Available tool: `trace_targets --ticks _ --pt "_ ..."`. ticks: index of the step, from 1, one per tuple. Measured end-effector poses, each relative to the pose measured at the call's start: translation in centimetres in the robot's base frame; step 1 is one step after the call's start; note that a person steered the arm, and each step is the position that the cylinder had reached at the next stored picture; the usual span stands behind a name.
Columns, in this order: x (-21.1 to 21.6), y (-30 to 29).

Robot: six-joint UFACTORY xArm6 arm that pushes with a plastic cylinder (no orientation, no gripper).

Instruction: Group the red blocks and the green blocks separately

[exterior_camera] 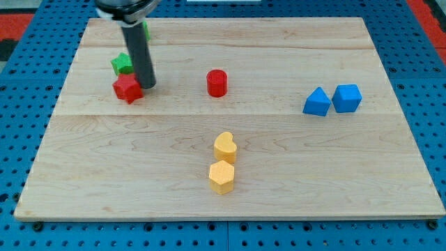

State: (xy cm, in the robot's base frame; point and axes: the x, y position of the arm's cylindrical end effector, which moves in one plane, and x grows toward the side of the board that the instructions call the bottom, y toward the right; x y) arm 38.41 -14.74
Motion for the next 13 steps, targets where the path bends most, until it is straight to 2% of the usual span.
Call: trace_targets --ticks 1,2,3,4,6,7,8,9,11,13 --pt "0.0 -0.4" --pt "-2.1 -1.6" --pt "-1.3 -3.6" --pt "3.2 -3.9" --pt "14.7 -3.9" --pt "15.0 -1.4" --pt "10.2 7.4" --pt "7.7 13.4" --pt "1.5 14.6" --pt "-1.9 20.0"
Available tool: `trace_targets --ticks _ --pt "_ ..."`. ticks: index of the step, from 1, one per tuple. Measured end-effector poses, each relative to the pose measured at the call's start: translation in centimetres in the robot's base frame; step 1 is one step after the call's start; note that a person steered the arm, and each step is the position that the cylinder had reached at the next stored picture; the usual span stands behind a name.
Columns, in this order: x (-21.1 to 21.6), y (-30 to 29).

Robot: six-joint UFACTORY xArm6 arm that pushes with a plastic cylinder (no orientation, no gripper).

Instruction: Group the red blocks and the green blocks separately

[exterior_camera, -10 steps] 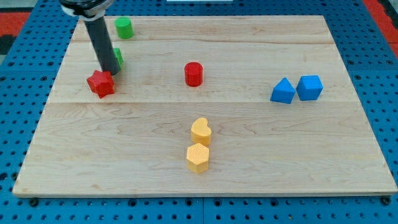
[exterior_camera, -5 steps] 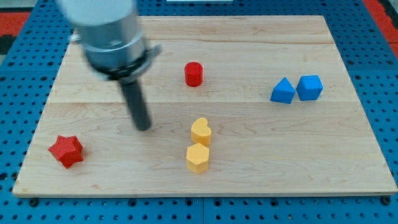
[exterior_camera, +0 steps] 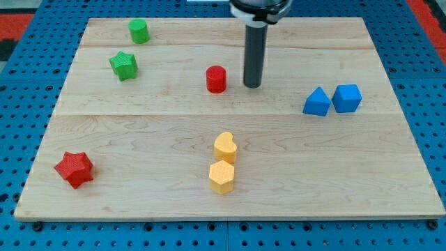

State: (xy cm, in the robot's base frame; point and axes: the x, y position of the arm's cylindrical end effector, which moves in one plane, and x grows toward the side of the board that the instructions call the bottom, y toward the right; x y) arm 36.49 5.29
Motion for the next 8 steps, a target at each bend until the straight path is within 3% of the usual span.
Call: trace_targets --ticks 1,3,5,6,7,8 --pt "-1.1 -4.6" --pt "5.8 -8.9" --pt "1.0 -5.4" --pt "0.7 -9.1" --pt "3.4 -11.7" --pt "9.7 -12.1"
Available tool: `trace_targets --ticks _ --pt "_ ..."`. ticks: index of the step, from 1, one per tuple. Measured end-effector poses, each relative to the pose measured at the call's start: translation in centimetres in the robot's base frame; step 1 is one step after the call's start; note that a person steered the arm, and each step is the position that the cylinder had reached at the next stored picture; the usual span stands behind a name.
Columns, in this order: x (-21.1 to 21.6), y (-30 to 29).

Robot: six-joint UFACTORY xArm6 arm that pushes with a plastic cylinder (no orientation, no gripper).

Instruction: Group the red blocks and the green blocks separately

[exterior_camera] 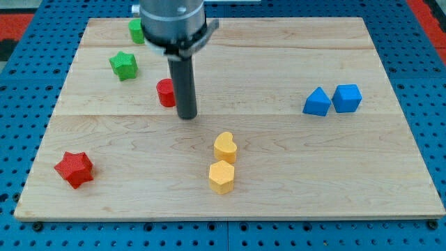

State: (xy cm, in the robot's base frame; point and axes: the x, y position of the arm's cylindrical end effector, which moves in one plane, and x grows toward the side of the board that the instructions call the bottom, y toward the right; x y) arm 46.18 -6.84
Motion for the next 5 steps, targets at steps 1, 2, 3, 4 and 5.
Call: trace_targets --ticks 1,2,3,4,5 --pt "-3.8 4.5" --pt "-8.3 5.0" --pt "-8.0 -0.7" --pt "-6.4 -6.3" --pt "-3.3 -8.0"
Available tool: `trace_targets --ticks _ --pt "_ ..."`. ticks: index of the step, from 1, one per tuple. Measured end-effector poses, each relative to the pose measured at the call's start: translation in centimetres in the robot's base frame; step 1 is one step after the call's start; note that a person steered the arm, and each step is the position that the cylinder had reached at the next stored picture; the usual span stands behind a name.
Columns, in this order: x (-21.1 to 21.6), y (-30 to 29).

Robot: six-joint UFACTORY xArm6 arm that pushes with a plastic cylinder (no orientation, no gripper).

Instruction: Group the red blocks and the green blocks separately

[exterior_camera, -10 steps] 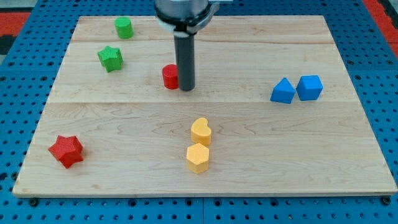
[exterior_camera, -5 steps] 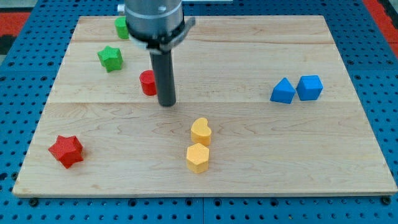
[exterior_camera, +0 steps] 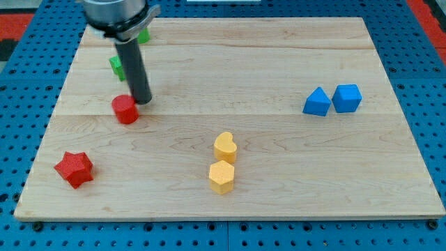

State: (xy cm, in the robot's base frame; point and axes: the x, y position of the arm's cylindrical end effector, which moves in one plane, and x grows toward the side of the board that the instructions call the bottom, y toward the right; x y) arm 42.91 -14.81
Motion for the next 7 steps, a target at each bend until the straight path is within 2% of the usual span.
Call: trace_targets --ticks 1,3,4,5,7 --pt "3.8 -1.5" --pt "2.0 -3.4" --pt "5.3 -5.4" --pt "6.0 -6.0" --pt "-4.3 -3.8"
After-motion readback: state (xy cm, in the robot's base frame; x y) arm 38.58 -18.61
